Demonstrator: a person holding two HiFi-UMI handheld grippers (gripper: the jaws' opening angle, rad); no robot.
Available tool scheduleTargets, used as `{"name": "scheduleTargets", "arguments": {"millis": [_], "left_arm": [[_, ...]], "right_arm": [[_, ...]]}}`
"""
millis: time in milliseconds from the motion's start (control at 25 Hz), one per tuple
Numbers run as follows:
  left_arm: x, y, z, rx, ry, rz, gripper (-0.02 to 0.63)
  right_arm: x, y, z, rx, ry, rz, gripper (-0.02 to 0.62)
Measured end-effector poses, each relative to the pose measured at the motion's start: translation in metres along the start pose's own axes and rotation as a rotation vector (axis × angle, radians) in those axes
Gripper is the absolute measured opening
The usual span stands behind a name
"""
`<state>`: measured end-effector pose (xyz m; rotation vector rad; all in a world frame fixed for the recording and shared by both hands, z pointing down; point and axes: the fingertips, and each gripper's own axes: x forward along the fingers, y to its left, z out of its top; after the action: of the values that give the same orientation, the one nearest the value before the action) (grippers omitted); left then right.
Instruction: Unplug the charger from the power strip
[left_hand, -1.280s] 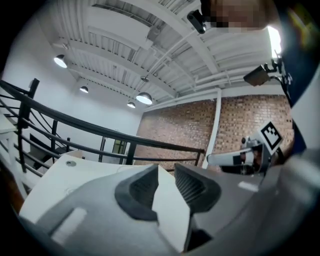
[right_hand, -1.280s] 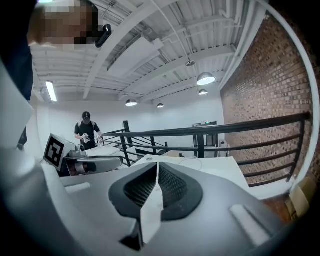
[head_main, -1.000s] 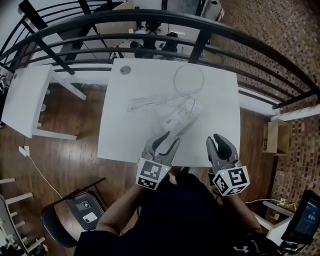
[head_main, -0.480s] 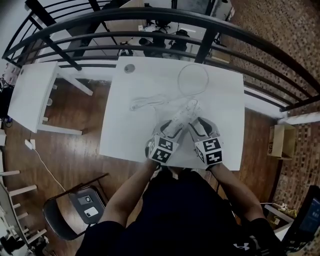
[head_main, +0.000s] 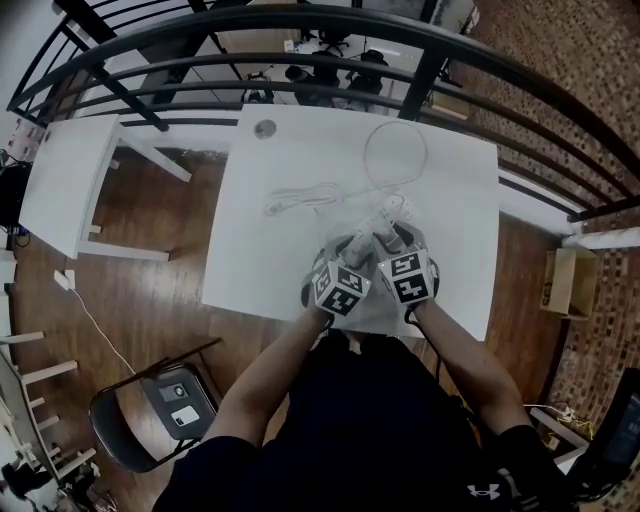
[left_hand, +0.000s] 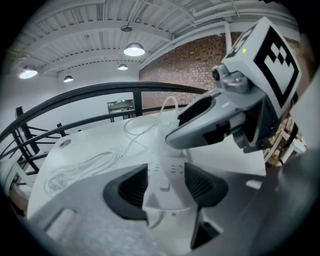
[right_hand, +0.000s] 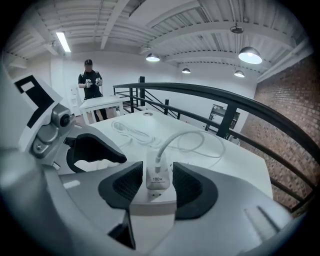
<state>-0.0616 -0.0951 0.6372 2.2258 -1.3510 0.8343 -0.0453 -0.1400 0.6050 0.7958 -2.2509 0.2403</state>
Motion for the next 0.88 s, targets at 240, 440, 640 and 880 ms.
{"name": "scheduleTargets", "arguments": {"millis": [240, 440, 640, 880], "left_arm": [[0.009, -0.006, 0.003, 0.047, 0.015, -0.007, 0.233], [0.015, -0.009, 0.000, 0.061, 0.038, -0.024, 0.233], [0.014, -0.017, -0.006, 0.054, 0.037, -0.062, 0.235], [0.015, -0.041, -0.008, 0.125, 0.062, -0.136, 0.233]], "right_arm": [[0.013, 0.002, -0.004, -0.051, 0.040, 0.013, 0.188], [0.014, 0.000, -0.005, -0.078, 0.065, 0.016, 0.144], [0.005, -0.002, -0.017, -0.002, 0.077, -0.025, 0.143], [-0.014, -0.011, -0.047, 0.163, 0.081, -0.071, 0.143]]}}
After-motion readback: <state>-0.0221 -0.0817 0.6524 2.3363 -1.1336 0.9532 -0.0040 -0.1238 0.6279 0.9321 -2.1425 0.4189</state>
